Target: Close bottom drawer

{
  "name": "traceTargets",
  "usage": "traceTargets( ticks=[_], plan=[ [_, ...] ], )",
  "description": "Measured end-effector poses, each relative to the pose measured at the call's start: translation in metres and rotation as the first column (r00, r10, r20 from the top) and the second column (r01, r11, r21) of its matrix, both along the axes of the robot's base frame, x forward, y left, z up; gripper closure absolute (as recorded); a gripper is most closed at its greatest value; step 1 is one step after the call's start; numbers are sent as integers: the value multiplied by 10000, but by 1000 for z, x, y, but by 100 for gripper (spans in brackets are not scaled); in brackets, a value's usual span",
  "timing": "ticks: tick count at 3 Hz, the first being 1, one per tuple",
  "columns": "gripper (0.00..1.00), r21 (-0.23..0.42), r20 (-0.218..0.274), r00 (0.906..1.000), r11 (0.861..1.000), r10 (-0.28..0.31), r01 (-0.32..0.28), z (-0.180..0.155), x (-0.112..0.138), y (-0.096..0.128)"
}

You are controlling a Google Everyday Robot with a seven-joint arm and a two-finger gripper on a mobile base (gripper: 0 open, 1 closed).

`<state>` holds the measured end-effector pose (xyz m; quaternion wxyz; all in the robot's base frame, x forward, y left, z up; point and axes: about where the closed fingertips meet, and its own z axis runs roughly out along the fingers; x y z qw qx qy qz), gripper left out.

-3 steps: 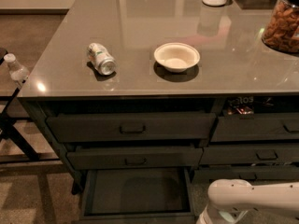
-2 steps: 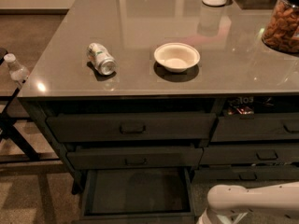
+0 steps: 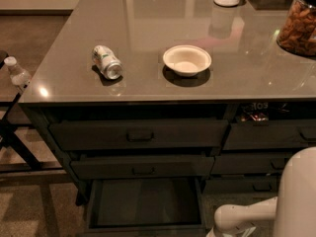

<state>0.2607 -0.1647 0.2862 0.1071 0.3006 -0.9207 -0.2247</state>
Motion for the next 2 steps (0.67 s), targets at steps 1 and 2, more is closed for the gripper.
traceTargets(
  ticks=[1, 2],
  plan=[
    [100, 16, -44, 10000, 10000, -48, 48, -4, -2, 1],
    [100, 61, -144, 9996, 9996, -263, 264, -19, 0, 8]
  ],
)
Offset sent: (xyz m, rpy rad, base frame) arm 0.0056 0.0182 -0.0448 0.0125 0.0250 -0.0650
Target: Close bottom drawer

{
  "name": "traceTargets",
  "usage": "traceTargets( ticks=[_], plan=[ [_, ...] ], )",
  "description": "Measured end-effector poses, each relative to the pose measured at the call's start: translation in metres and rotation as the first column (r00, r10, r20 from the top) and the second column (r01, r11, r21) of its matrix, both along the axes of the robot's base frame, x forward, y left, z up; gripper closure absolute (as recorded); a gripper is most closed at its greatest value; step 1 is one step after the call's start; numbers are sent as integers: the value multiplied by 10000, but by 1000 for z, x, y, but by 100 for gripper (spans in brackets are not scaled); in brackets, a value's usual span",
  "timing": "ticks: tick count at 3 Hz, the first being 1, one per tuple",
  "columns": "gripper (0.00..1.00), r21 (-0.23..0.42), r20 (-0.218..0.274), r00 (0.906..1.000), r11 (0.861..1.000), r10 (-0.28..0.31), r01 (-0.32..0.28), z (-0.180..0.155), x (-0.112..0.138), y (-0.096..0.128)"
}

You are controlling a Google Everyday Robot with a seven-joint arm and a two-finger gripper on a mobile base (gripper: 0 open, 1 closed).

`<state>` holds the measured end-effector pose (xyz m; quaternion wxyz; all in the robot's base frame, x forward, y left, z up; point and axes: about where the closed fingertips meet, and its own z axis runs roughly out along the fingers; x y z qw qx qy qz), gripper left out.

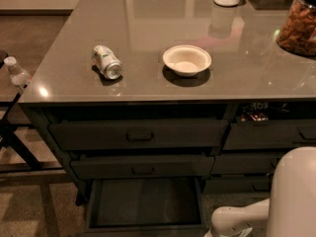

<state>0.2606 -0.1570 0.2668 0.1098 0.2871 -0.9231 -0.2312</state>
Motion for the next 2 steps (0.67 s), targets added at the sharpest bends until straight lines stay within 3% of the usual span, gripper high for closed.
traceTargets(
  ticks=[1, 2],
  plan=[
    [100, 52, 402, 9987, 9995, -301, 299, -29, 25, 16],
    [100, -59, 1159, 9917, 9984, -550, 560, -43, 58, 25]
  ],
)
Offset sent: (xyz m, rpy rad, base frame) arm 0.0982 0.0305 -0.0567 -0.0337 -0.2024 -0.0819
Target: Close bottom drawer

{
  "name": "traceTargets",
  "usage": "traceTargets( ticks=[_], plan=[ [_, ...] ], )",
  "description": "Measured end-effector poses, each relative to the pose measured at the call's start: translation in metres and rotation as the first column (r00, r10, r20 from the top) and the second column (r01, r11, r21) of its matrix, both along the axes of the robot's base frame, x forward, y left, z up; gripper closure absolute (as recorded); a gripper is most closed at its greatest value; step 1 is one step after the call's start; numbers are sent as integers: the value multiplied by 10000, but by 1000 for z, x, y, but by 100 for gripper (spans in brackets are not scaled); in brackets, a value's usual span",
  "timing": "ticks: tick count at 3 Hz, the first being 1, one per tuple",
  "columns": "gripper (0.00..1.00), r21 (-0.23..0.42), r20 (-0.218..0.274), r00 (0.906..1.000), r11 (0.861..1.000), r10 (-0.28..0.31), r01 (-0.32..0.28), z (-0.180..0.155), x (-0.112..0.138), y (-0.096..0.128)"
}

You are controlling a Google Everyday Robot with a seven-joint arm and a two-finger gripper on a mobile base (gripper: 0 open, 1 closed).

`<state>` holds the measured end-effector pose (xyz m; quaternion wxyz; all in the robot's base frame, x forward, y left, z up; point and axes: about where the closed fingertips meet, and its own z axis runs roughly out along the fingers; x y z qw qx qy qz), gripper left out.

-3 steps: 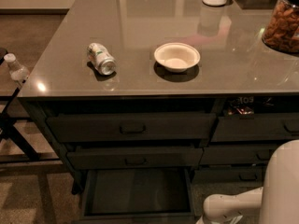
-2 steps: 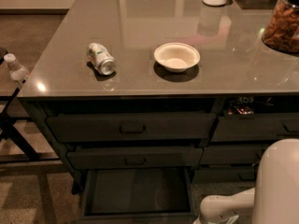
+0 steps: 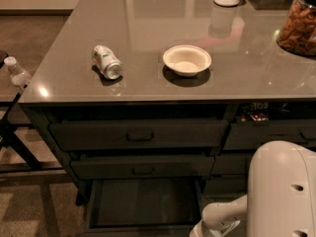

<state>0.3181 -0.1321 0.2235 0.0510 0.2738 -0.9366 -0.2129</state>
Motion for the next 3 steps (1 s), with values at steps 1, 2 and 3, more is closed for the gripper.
traceTargets(
  ticks=[1, 2, 3],
  plan=[
    [100, 0, 0, 10000, 10000, 0, 0, 0, 0, 0],
    [100, -181, 174, 9988, 9988, -447, 450, -13, 7, -2],
    [100, -473, 911, 9891, 9916, -1159, 1206, -21, 36, -10]
  ],
)
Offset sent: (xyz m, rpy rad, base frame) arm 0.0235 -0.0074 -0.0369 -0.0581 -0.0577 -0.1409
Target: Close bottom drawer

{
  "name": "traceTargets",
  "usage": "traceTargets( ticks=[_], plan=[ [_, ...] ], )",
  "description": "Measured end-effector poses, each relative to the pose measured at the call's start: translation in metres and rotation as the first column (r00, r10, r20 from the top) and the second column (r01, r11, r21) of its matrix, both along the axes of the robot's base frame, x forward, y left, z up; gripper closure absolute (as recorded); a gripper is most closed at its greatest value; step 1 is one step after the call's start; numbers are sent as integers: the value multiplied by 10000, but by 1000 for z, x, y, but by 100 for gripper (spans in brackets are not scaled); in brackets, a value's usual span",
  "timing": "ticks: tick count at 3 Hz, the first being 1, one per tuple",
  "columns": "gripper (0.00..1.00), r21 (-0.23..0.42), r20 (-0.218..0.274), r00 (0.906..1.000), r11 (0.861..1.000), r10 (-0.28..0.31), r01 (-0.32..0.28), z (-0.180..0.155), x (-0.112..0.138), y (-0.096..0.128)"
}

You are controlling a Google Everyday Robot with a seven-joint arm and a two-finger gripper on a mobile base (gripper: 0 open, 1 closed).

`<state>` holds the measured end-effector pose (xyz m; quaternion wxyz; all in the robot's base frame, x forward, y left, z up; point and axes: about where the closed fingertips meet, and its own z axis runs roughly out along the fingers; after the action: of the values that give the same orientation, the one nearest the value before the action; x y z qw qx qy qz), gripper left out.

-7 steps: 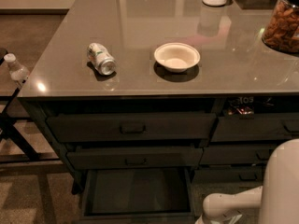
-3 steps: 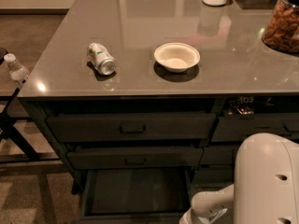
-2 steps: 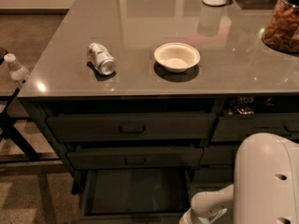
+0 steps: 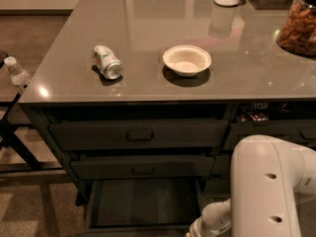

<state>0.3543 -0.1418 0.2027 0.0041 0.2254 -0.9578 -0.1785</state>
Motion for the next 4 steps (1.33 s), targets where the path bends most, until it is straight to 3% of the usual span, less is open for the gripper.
traceTargets(
  ticks=[1, 2, 3, 4],
  plan=[
    [100, -229, 648, 9958, 9975, -652, 668, -3, 30, -5],
    [100, -229, 647, 9958, 9975, -652, 668, -3, 30, -5],
    [100, -413, 61, 9939, 9930, -1105, 1107, -16, 8, -15],
    [100, -423, 7, 9936, 9927, -1133, 1132, -17, 5, -15]
  ],
)
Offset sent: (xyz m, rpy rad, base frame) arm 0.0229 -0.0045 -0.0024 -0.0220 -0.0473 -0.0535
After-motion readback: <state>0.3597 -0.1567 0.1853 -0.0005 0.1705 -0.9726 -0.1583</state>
